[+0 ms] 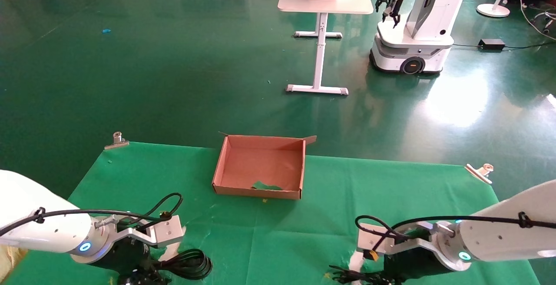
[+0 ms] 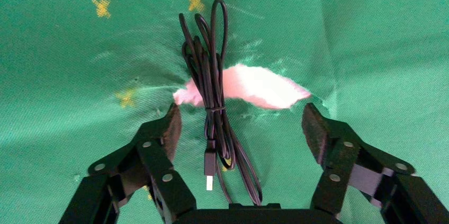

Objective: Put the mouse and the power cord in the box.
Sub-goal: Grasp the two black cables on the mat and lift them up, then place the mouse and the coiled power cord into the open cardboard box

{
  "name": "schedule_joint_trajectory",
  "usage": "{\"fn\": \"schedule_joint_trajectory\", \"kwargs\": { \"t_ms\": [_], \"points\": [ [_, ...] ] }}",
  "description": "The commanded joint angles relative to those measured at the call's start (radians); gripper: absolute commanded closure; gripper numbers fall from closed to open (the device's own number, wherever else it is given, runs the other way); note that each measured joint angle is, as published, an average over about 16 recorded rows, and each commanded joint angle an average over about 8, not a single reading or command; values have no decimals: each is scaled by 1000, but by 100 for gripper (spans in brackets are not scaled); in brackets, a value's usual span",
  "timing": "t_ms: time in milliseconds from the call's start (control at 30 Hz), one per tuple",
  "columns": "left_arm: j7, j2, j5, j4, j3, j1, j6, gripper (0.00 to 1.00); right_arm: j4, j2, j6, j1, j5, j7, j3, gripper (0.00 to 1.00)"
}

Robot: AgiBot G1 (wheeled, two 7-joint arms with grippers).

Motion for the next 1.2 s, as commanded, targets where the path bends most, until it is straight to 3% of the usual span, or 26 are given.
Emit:
{"fn": "schedule_joint_trajectory", "kwargs": {
  "t_ms": [33, 1200],
  "points": [
    [0, 0, 0, 0, 0, 0, 0, 100, 0, 0, 0, 1, 0, 0, 0, 100],
    [0, 0, -1, -1, -1, 0, -2, 100, 0, 1, -1, 0, 2, -1, 1, 100]
  ]
}}
